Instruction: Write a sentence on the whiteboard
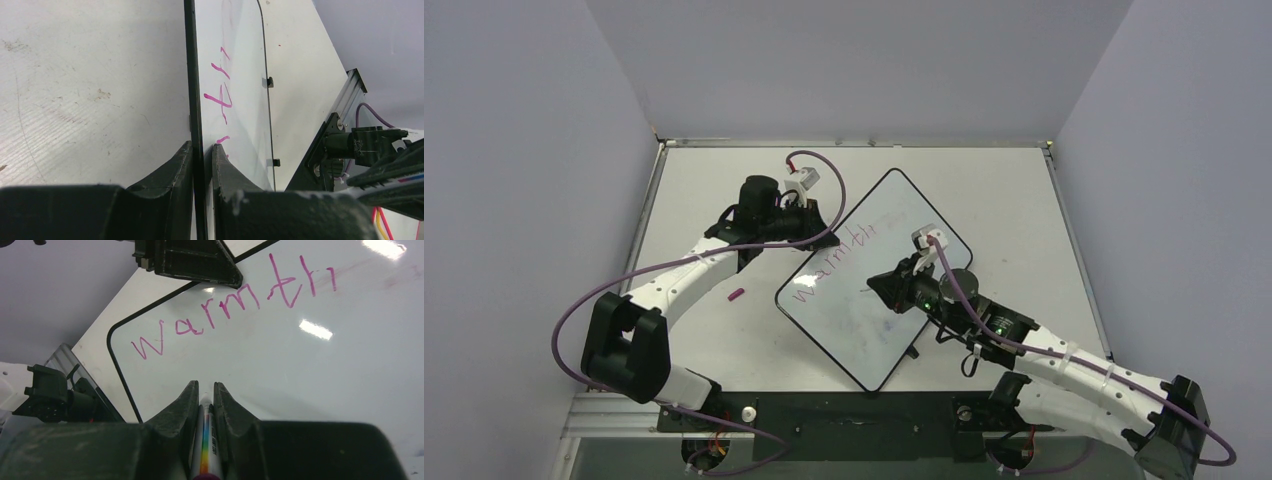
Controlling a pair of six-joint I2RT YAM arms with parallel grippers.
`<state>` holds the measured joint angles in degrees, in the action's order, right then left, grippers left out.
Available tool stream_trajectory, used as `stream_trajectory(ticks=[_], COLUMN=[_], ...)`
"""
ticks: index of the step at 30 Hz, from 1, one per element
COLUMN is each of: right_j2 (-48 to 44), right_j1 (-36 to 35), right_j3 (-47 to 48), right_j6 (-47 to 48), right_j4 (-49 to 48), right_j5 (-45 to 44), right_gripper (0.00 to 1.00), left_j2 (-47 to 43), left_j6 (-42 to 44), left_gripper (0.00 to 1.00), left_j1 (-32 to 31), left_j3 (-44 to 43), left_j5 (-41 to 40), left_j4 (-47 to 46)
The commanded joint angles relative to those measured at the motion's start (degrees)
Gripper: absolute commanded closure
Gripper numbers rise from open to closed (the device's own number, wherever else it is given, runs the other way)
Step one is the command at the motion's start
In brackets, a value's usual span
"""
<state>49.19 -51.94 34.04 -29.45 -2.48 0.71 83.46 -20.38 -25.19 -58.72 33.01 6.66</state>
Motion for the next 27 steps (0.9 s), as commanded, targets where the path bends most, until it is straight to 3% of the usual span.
stream_trajectory(ticks=[1,27], right_j2=[0.4,6.3], right_j1=[-3.8,-15.8], right_j3=[-0.1,-1.5], right_j6=[-0.1,0.3], right_j4=[-4.5,-12.2], right_j5=[-3.3,-10.1], right_gripper=[1.00,1.00], left_j2=[-1.8,-2.7], left_j6=[5.1,5.3], left_gripper=[1.00,1.00], left_j1=[0.4,1.0], left_j3=[0.2,1.7], left_j5=[-6.0,-6.1], left_j4=[-2.1,-4.1])
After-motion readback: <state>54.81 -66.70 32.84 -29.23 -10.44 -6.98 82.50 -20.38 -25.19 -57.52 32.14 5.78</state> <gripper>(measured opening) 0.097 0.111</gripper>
